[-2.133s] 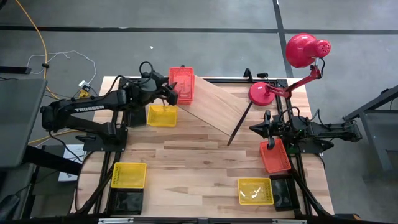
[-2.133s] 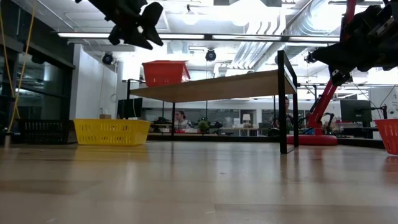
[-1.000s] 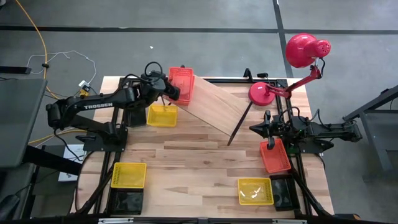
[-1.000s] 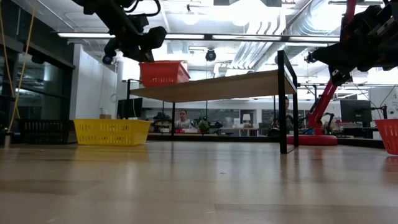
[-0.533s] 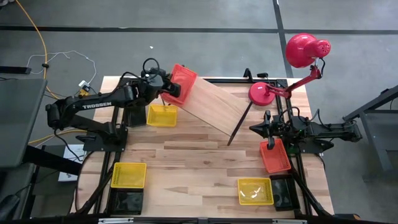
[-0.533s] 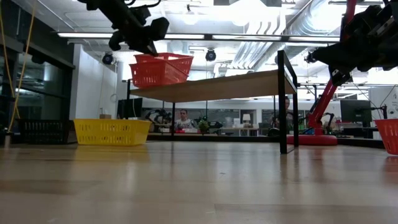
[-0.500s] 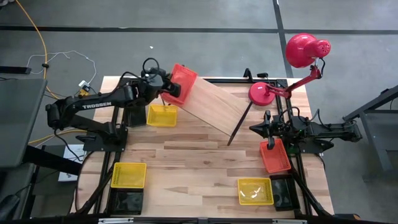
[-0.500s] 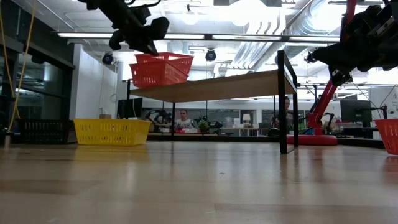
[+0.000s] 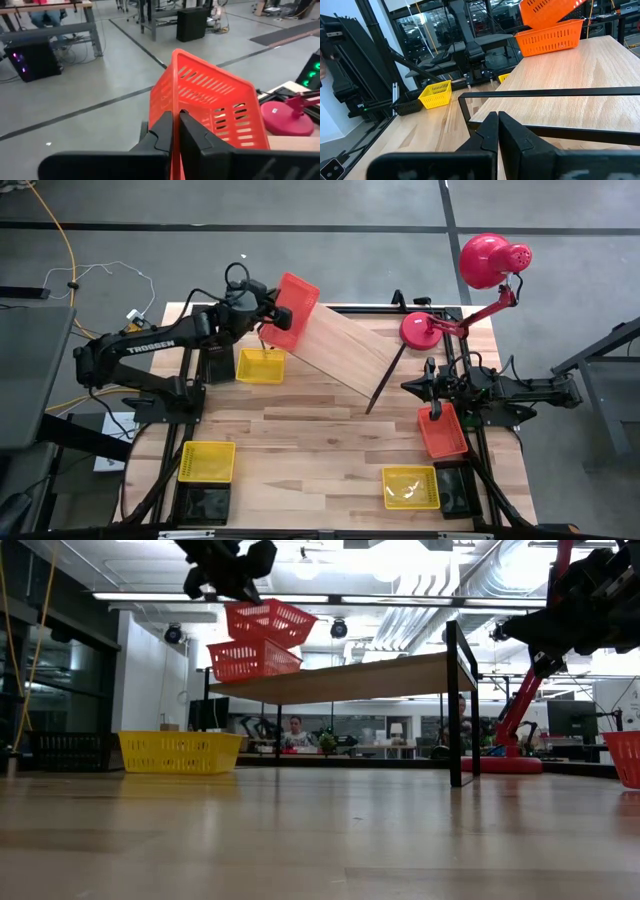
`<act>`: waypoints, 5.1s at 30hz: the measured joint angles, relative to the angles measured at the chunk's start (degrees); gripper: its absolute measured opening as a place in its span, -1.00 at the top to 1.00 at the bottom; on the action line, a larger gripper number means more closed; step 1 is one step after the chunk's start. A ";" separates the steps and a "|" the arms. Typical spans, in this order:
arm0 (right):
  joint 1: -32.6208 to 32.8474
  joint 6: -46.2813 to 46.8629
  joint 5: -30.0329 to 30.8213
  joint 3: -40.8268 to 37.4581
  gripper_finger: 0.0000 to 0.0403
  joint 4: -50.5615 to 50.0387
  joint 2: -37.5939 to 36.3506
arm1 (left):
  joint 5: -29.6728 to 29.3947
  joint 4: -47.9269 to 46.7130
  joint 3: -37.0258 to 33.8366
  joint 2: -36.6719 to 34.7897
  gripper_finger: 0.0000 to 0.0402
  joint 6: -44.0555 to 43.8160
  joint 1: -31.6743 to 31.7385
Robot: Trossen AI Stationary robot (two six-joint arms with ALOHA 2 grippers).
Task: Stack baskets on shelf by color
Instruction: Stack the left orange bin on top of the orange bin on the shelf, then stack the orange bin on top of the orange bin on the shelf
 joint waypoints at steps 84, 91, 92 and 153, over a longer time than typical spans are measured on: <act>0.02 0.00 0.00 0.00 1.00 0.02 0.02 | 36.46 -25.22 2.67 -7.45 0.40 -1.13 1.97; 0.00 0.00 0.00 0.00 1.00 0.00 0.02 | 25.35 -33.17 2.67 -9.32 0.94 -7.49 -16.61; 0.00 0.00 0.00 0.00 1.00 0.00 0.02 | 22.40 -34.48 2.67 -9.02 0.96 -8.64 -19.20; 0.01 0.00 0.00 -0.01 1.00 0.01 0.02 | -5.05 -6.08 -16.05 -19.63 1.00 0.16 -36.61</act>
